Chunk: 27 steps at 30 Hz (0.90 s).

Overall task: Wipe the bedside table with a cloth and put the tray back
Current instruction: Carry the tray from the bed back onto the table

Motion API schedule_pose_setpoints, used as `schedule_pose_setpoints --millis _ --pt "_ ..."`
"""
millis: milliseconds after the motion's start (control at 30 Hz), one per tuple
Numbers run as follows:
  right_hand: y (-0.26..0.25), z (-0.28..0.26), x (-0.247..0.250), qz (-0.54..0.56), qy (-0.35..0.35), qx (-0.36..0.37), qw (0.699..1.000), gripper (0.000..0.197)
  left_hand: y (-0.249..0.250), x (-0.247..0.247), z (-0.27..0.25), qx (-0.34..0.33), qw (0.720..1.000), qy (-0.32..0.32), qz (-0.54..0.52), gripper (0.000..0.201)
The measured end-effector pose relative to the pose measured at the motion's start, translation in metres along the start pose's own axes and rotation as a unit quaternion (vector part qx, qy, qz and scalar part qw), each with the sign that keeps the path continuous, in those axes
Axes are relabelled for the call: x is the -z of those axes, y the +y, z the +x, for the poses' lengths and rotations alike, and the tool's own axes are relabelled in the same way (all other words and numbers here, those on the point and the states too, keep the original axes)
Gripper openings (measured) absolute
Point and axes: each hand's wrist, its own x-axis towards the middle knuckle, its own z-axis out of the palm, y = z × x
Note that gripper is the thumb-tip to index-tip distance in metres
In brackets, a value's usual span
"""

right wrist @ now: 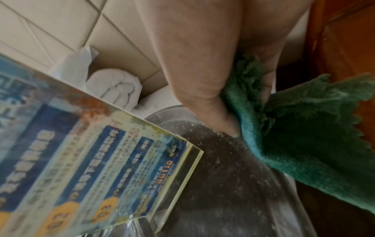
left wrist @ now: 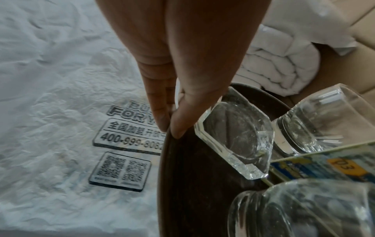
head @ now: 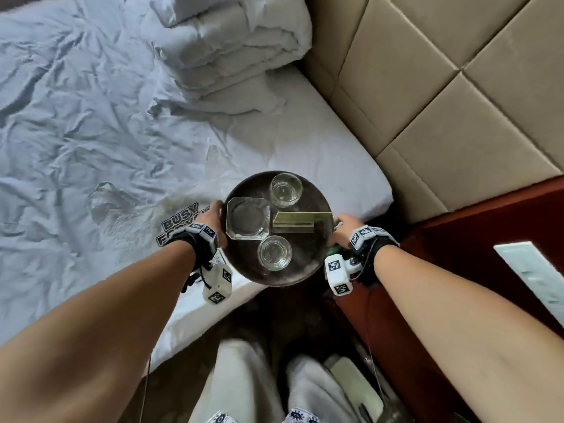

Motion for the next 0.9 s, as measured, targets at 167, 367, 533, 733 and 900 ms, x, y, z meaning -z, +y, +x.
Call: schedule_pose_setpoints --millis 167,367,533,733,900 --pt "0.093 -0.036 0.036 0.066 0.032 -0.024 0.997 0.036 0.089 -0.031 -0.015 -0.05 0.997 -0.004 0.055 0.079" --pt "0.211 -0.071 0.054 0.137 0.069 -0.071 0.986 0.035 0.187 -0.093 -0.028 -0.095 0.988 -0.045 0.113 0.089" --pt "0.301 -0.09 0.055 0.2 0.073 -0.127 0.969 0.032 0.259 -0.145 -0.034 -0.121 0.978 -0.072 0.153 0.09" --pt "0.39 -0.101 0.044 0.252 0.086 -0.177 0.948 0.038 0.329 -0.206 -0.033 -0.167 0.964 -0.101 0.183 0.094" --pt "0.449 -0.103 0.028 0.284 0.084 -0.227 0.928 0.034 0.372 -0.262 -0.023 -0.219 0.937 -0.131 0.237 0.085"
